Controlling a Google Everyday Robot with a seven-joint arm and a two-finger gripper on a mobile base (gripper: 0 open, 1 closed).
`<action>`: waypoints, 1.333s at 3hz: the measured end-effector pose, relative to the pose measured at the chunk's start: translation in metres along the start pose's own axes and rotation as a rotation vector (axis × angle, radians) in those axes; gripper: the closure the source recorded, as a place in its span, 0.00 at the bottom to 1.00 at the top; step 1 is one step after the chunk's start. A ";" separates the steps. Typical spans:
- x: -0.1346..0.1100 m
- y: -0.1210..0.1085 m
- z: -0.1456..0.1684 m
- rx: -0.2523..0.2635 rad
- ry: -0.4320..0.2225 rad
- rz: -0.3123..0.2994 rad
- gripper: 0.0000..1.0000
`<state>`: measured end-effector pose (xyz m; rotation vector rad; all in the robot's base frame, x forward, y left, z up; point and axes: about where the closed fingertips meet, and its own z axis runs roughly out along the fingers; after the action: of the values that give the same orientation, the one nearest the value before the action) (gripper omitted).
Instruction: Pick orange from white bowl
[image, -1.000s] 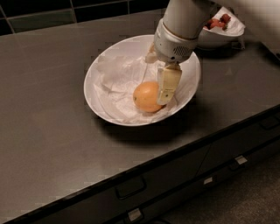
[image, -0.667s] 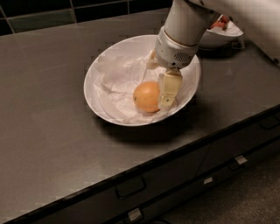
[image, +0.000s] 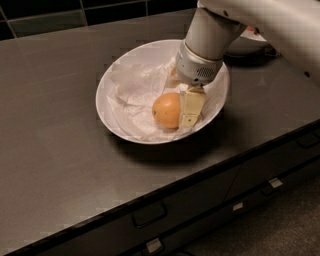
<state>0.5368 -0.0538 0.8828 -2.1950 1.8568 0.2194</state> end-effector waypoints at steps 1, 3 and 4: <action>-0.004 -0.001 0.009 -0.023 -0.006 -0.011 0.21; -0.010 -0.003 0.018 -0.047 -0.011 -0.030 0.22; -0.010 -0.003 0.018 -0.047 -0.011 -0.030 0.03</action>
Offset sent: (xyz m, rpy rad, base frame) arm 0.0001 0.0160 -0.0178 -0.0044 0.0585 0.0548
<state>0.5385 -0.0384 0.8683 -2.2462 1.8299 0.2721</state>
